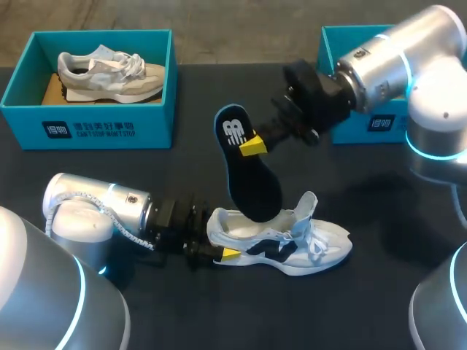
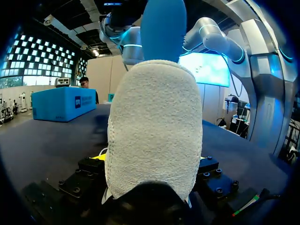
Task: Take the shoe out of the shoebox, open the shoe tongue, remove and reinsert the insole, then place the shoe into the shoebox
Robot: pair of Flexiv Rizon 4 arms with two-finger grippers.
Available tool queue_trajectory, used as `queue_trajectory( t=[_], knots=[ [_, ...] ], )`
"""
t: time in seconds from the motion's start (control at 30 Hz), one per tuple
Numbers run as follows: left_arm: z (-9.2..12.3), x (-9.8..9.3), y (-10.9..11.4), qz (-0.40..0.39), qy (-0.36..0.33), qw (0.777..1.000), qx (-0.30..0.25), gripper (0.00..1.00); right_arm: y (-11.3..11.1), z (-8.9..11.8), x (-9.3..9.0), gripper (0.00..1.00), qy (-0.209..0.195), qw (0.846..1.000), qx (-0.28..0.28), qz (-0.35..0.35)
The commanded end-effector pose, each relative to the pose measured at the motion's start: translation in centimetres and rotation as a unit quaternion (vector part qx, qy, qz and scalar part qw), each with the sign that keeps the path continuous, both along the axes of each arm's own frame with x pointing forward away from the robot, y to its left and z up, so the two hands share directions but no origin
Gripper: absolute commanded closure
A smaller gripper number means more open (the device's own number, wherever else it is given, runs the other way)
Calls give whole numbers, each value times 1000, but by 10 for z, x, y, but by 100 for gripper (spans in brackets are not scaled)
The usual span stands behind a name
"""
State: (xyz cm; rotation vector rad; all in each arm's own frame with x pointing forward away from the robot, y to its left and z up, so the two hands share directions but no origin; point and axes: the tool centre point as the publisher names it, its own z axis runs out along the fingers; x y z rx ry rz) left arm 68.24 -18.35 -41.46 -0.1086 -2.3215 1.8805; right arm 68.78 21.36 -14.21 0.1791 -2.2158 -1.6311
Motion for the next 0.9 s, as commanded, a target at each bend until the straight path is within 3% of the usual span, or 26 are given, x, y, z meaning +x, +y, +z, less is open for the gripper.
queue_trajectory(
  t=[0.03,0.1,0.3,0.43,0.57,0.67,0.9],
  knots=[
    [-5,0,0,0,0,1000,0,100,-1,0,-5,100,-12,999,-3,-35],
    [-5,0,0,0,0,1000,0,100,-2,4,-4,100,-10,999,5,-49],
    [-5,0,0,0,0,1000,0,100,-23,48,-9,100,-15,992,2,-121],
    [-5,0,0,0,0,1000,0,100,-43,66,-16,100,14,986,11,-164],
    [-5,0,0,0,0,1000,0,100,-65,75,-26,100,47,980,19,-194],
    [-5,0,0,0,0,1000,0,100,-76,80,-37,100,80,973,58,-210],
    [-5,0,0,0,0,1000,0,100,-79,82,-41,100,83,971,62,-216]
  ],
)
